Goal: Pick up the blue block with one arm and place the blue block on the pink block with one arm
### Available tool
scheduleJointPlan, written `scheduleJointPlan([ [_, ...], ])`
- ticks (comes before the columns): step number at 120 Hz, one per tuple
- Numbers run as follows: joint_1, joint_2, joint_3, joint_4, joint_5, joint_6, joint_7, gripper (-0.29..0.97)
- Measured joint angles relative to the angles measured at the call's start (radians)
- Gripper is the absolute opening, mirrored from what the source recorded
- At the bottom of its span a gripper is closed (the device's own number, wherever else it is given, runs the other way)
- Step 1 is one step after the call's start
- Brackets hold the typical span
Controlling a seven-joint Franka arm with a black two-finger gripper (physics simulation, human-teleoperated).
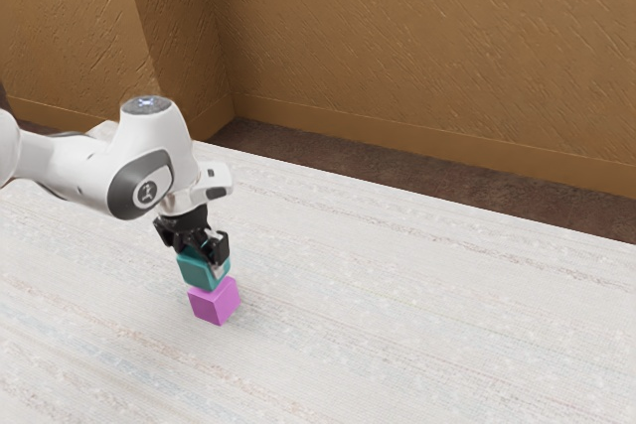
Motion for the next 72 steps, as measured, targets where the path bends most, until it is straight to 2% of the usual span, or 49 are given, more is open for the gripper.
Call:
scheduleJointPlan([
  [30, 0.002, -0.028, -0.008, -0.029, -0.001, -0.014, -0.006, 0.35],
  [72, -0.013, -0.055, -0.008, -0.065, -0.019, 0.003, 0.107, 0.35],
])
